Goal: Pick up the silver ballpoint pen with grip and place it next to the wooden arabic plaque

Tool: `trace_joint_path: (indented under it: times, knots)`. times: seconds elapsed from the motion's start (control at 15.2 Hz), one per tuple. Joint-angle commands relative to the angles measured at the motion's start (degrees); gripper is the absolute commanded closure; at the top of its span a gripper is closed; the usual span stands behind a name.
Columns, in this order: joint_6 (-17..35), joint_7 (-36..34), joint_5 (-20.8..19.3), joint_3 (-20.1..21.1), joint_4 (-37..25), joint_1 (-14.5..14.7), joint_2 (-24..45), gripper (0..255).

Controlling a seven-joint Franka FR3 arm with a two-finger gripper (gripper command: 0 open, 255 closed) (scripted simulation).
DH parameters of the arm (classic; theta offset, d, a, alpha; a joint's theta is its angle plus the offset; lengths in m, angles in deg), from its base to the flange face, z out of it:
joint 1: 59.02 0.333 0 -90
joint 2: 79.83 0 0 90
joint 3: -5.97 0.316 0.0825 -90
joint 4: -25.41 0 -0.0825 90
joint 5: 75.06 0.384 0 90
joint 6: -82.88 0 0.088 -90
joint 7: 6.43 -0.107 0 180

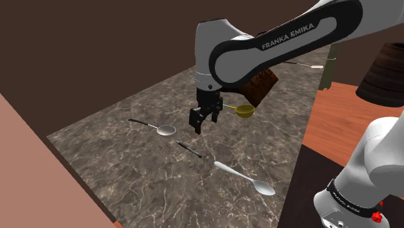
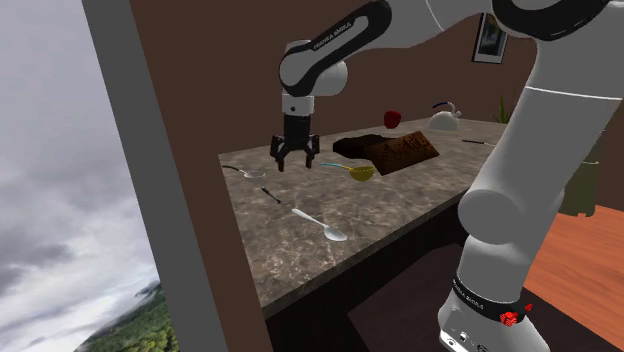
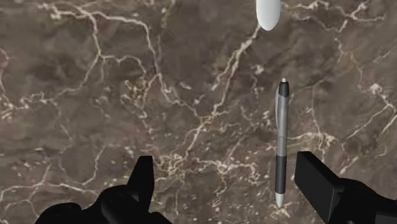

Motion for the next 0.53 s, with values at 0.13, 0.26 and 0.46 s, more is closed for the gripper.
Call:
trace_joint_path:
  times: [0.13, 0.26, 0.46]
  knots:
    - [2.2, -3.26, -2.07, 2.53, -5.1, 1.83, 7.58, 0]
    - [2.89, -4.8, -3.41, 3.45, -7.9, 2.85, 11.31, 0]
    - [5.07, -5.09, -3.82, 3.46, -6.77, 3.05, 12.4, 0]
